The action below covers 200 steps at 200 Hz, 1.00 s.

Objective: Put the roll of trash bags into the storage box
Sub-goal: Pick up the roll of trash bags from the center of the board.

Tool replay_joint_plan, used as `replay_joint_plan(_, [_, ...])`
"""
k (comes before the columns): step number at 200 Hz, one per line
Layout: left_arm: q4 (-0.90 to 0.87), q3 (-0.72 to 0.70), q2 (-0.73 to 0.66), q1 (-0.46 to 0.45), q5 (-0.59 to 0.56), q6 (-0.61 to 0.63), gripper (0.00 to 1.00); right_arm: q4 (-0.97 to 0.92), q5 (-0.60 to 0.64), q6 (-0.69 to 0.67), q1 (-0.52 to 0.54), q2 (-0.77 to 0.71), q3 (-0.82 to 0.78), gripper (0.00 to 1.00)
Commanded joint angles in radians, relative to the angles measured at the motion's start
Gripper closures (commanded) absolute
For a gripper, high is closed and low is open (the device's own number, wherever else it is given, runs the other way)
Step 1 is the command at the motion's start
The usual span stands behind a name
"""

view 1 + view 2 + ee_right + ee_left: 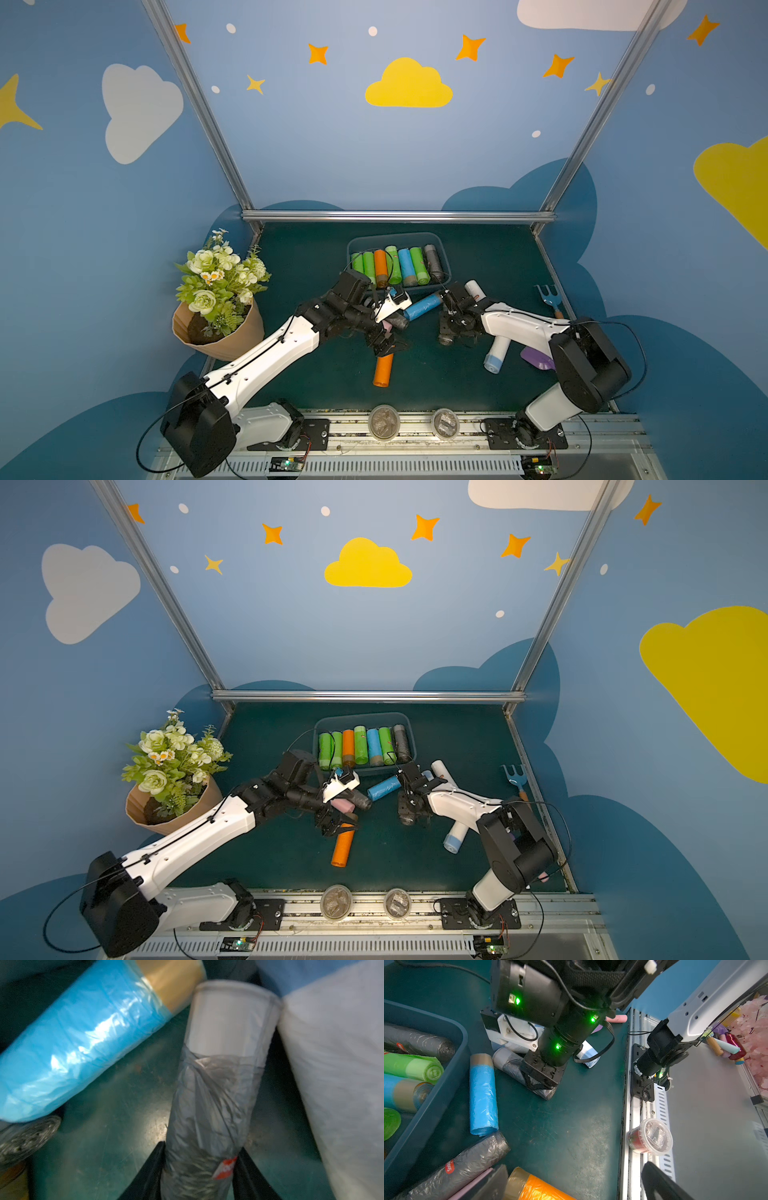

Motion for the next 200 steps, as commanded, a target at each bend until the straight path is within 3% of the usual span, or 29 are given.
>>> replay_joint_plan(1, [-0.025, 0.024, -0.001, -0.007, 0.010, 0.013, 0.00, 0.003, 0.013, 0.012, -0.009, 0.012, 0.004, 0.59])
replay_joint_plan(126, [-0.006, 0.015, -0.032, 0.005, 0.006, 0.012, 0.00, -0.079, -0.086, -0.020, 0.026, -0.232, -0.129, 0.74])
replay_joint_plan(169, [0.085, -0.007, -0.064, 0.056, 0.066, -0.055, 0.00, -0.181, -0.077, -0.066, 0.043, -0.365, -0.082, 0.75])
replay_joint_plan(200, [0.126, -0.017, -0.077, 0.075, 0.034, -0.082, 0.00, -0.200, -0.089, -0.138, 0.042, -0.388, -0.012, 0.75])
